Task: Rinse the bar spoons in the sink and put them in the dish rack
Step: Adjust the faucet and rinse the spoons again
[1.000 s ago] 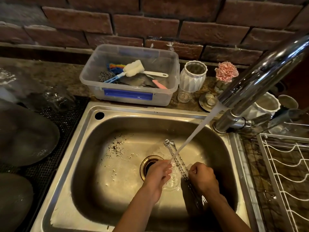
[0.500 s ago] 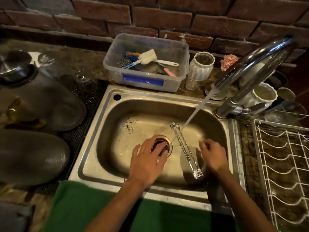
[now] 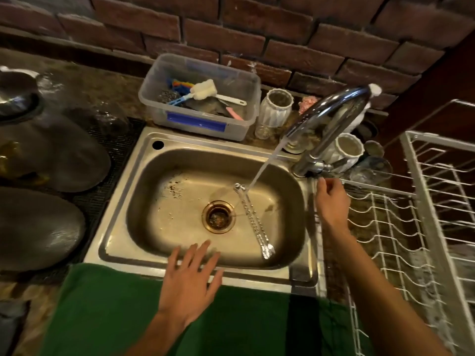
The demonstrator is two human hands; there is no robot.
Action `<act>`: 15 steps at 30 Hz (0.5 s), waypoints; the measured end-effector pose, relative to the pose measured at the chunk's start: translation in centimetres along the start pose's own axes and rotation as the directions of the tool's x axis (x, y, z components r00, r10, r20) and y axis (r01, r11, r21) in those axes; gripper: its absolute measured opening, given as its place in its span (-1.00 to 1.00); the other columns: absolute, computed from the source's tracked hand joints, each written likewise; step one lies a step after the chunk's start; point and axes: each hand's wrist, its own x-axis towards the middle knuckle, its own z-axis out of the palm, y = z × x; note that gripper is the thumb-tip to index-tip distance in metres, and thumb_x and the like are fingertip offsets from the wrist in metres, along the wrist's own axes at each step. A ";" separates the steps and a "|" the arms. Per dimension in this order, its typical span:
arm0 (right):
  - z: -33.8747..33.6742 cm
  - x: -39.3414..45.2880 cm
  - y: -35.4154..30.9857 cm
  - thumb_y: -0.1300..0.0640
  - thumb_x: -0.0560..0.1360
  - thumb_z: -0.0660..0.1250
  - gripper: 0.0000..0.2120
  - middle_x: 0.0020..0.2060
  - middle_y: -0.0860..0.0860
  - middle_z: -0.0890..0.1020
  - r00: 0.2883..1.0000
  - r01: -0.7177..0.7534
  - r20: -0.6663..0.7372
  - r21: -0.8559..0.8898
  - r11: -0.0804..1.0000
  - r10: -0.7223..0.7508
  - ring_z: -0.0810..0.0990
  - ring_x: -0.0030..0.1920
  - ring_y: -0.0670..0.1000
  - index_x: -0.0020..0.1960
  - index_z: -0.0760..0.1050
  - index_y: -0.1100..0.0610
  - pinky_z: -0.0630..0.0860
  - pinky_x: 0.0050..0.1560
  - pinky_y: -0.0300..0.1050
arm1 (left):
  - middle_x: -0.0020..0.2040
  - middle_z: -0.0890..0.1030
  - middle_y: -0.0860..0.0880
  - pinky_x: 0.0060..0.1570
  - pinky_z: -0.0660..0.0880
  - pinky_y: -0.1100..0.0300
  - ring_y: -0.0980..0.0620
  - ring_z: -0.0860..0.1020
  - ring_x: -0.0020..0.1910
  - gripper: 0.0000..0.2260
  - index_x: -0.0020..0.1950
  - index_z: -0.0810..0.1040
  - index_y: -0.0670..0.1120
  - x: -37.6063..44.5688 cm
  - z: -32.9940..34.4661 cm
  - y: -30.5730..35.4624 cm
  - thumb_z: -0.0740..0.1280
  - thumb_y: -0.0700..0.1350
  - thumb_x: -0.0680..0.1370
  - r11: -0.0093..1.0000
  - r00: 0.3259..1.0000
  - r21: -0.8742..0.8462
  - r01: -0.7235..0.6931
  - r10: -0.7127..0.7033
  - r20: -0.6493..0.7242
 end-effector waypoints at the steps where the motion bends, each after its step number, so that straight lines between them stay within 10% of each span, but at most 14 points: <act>1: -0.2 0.6 -0.2 0.00 0.63 0.19 -0.68 0.05 0.23 0.66 1.000 -0.017 -0.019 -0.004 1.000 0.017 0.60 0.06 0.23 0.15 0.49 0.26 0.48 0.10 0.09 | 0.47 0.46 -0.05 0.40 0.24 -0.27 -0.09 0.48 0.40 -0.48 0.43 0.47 0.12 0.0 0.0 0.1 -0.07 0.27 0.63 1.000 1.000 0.004 0.005 -0.005 0.011; 9: 0.8 5.5 -1.3 0.05 0.60 0.22 -0.59 0.21 0.31 0.59 0.958 -0.286 -0.002 0.025 0.958 0.286 0.55 0.24 0.31 0.31 0.42 0.32 0.47 0.26 0.17 | 0.47 0.46 -0.04 0.39 0.30 -0.25 -0.08 0.48 0.39 -0.56 0.41 0.45 0.15 0.0 -1.1 0.4 0.03 0.24 0.61 0.998 0.999 -0.062 0.024 -0.025 -0.022; 15: 2.5 8.0 -2.1 0.26 0.59 0.23 -0.77 -0.07 0.19 0.60 0.841 -0.520 0.188 0.535 0.666 0.507 0.64 -0.46 0.03 0.24 0.46 0.23 0.63 -0.41 -0.03 | 0.44 0.49 -0.03 0.36 0.32 -0.23 -0.08 0.49 0.35 -0.58 0.39 0.44 0.14 0.2 -0.5 0.1 0.01 0.22 0.63 0.995 0.998 -0.094 0.017 -0.022 -0.053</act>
